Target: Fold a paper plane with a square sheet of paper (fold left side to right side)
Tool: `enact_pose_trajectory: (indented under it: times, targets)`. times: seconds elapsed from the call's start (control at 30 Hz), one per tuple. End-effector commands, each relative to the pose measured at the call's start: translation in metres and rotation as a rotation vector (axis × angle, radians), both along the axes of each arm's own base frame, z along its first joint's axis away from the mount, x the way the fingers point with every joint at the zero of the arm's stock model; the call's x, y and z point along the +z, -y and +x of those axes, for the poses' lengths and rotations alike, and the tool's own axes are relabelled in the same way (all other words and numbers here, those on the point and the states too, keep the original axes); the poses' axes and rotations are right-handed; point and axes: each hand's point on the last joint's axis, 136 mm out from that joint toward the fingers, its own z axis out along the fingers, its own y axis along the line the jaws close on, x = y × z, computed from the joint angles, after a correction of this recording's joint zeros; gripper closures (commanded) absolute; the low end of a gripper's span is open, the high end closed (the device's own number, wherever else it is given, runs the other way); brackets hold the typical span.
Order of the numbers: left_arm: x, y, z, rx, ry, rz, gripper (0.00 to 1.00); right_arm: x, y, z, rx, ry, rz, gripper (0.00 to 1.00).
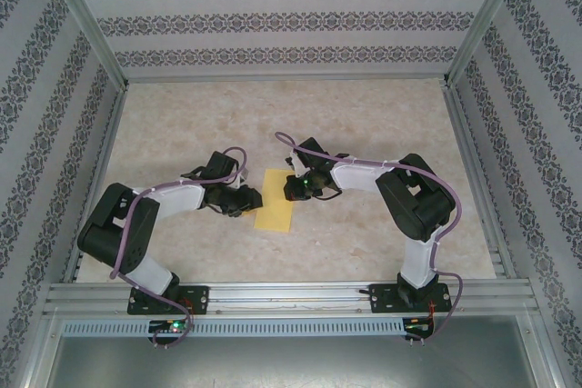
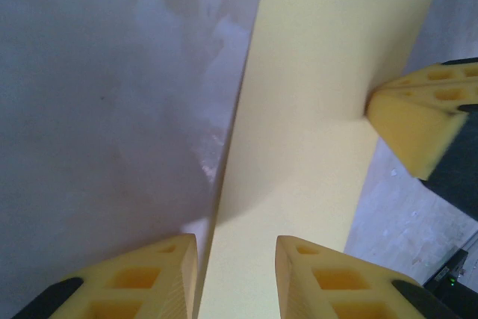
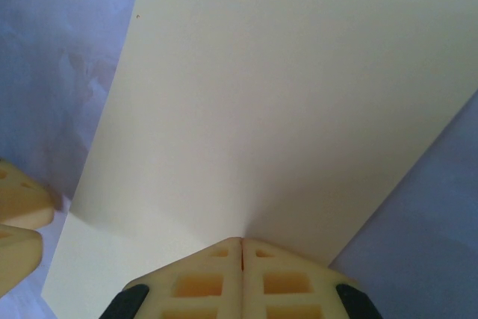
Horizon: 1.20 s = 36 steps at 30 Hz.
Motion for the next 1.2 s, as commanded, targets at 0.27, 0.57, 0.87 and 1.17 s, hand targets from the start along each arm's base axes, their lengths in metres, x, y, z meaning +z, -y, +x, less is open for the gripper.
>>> enact_pose_trajectory:
  times: [0.27,0.57,0.87,1.17]
  targets:
    - [0.011,0.003,0.011,-0.015,0.047,0.015,0.67,-0.021,0.012,-0.011,0.002,-0.065,-0.050,1.00]
    - [0.002,0.008,0.011,-0.042,0.025,0.000,0.69,-0.023,0.012,-0.011,-0.002,-0.071,-0.049,1.00]
    - [-0.003,0.012,0.010,-0.059,0.008,-0.015,0.71,-0.024,0.012,-0.012,-0.003,-0.074,-0.048,1.00]
    - [-0.002,0.019,0.008,-0.075,0.004,-0.044,0.73,-0.025,0.011,-0.012,-0.003,-0.081,-0.045,1.00]
